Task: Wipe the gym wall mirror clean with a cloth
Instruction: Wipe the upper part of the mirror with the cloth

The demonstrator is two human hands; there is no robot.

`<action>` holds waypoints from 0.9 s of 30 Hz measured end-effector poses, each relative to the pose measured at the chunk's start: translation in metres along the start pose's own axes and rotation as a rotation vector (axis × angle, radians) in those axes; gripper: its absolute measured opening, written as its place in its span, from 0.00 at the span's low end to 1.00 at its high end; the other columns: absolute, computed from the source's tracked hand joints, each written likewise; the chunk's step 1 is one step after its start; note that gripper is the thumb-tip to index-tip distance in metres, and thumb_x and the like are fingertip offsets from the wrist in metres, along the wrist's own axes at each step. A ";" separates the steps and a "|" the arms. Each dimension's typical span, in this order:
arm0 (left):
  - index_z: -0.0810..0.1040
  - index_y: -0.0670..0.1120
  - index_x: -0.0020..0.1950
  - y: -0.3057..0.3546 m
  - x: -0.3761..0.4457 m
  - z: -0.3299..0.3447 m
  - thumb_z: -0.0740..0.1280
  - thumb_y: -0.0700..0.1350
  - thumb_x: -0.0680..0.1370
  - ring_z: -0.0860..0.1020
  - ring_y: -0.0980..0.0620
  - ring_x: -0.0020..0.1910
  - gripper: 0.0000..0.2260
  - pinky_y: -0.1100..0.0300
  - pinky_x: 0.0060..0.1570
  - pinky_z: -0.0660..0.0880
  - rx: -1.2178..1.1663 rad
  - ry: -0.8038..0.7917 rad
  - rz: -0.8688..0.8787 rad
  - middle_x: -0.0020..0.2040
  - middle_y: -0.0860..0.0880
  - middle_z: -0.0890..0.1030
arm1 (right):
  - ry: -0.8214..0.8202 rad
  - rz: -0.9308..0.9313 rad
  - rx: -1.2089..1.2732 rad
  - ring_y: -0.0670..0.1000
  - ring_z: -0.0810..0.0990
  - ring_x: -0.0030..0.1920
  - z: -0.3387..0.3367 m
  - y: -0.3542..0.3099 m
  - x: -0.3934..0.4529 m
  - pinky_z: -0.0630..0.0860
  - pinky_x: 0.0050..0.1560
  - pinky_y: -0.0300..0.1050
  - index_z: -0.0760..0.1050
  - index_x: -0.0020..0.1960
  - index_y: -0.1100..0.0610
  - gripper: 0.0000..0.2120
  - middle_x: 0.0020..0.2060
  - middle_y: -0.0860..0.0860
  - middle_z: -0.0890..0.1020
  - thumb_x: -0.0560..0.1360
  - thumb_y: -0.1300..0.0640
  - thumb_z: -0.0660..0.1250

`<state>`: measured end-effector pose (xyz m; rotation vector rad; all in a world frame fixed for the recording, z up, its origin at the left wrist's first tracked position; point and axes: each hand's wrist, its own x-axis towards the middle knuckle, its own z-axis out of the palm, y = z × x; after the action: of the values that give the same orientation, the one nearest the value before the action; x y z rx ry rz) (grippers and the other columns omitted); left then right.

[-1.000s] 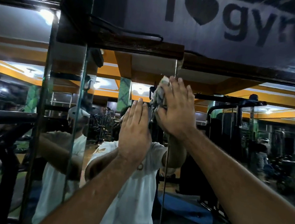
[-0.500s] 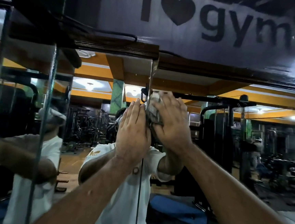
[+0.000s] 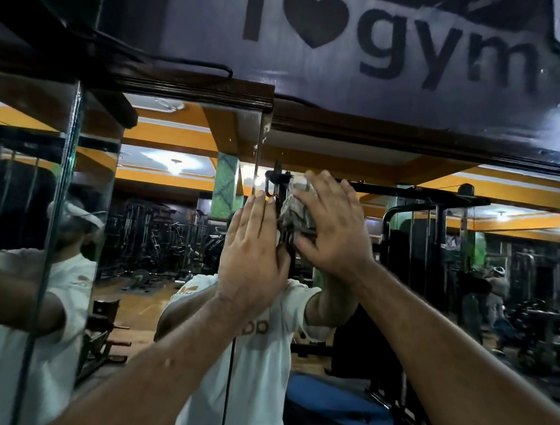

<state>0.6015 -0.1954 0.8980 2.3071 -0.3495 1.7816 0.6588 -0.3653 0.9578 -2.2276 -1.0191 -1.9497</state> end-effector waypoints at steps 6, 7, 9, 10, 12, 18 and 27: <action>0.60 0.36 0.79 0.011 0.013 0.000 0.61 0.48 0.75 0.57 0.41 0.80 0.34 0.44 0.79 0.55 0.086 -0.033 0.065 0.80 0.37 0.61 | 0.082 0.193 0.036 0.57 0.55 0.83 -0.006 0.005 0.024 0.44 0.83 0.58 0.61 0.82 0.51 0.36 0.82 0.55 0.61 0.77 0.38 0.60; 0.60 0.36 0.79 0.014 0.012 -0.001 0.61 0.48 0.75 0.57 0.41 0.80 0.34 0.44 0.79 0.54 0.076 -0.040 0.054 0.80 0.37 0.60 | 0.064 0.168 0.038 0.57 0.55 0.83 -0.005 0.004 0.014 0.45 0.83 0.59 0.61 0.82 0.51 0.36 0.82 0.55 0.61 0.77 0.38 0.60; 0.57 0.37 0.80 0.018 0.010 0.000 0.62 0.48 0.77 0.54 0.41 0.81 0.34 0.47 0.80 0.50 0.055 -0.052 0.026 0.81 0.39 0.56 | -0.003 0.055 0.008 0.58 0.54 0.83 -0.004 0.010 -0.019 0.44 0.83 0.60 0.61 0.82 0.52 0.36 0.83 0.56 0.60 0.77 0.38 0.59; 0.55 0.37 0.81 0.021 0.008 0.001 0.63 0.48 0.78 0.52 0.42 0.81 0.35 0.49 0.80 0.48 0.051 -0.057 0.018 0.82 0.39 0.55 | -0.045 -0.004 -0.011 0.58 0.54 0.83 -0.007 0.019 -0.034 0.42 0.83 0.59 0.62 0.81 0.52 0.36 0.83 0.56 0.59 0.77 0.38 0.58; 0.53 0.38 0.81 0.028 0.005 0.004 0.62 0.49 0.80 0.50 0.43 0.82 0.34 0.50 0.80 0.45 0.072 -0.076 0.041 0.82 0.40 0.53 | -0.078 -0.036 -0.050 0.57 0.54 0.83 -0.014 0.043 -0.046 0.38 0.82 0.55 0.61 0.82 0.51 0.36 0.83 0.56 0.59 0.77 0.38 0.58; 0.55 0.41 0.81 0.045 0.009 0.012 0.57 0.51 0.82 0.49 0.45 0.82 0.30 0.46 0.80 0.51 0.050 -0.150 0.062 0.83 0.42 0.51 | 0.066 0.290 0.034 0.56 0.51 0.84 -0.011 0.034 -0.039 0.39 0.83 0.56 0.58 0.83 0.52 0.37 0.84 0.55 0.57 0.77 0.43 0.61; 0.58 0.38 0.80 0.061 0.020 0.032 0.56 0.47 0.82 0.54 0.42 0.81 0.28 0.47 0.80 0.52 0.068 -0.053 0.165 0.81 0.38 0.57 | 0.173 0.404 0.034 0.57 0.53 0.84 -0.017 0.071 -0.048 0.44 0.83 0.57 0.59 0.83 0.53 0.36 0.83 0.55 0.61 0.77 0.45 0.60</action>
<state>0.6168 -0.2642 0.9106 2.4397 -0.5096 1.8359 0.6763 -0.4499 0.9469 -2.0063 -0.5261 -1.8817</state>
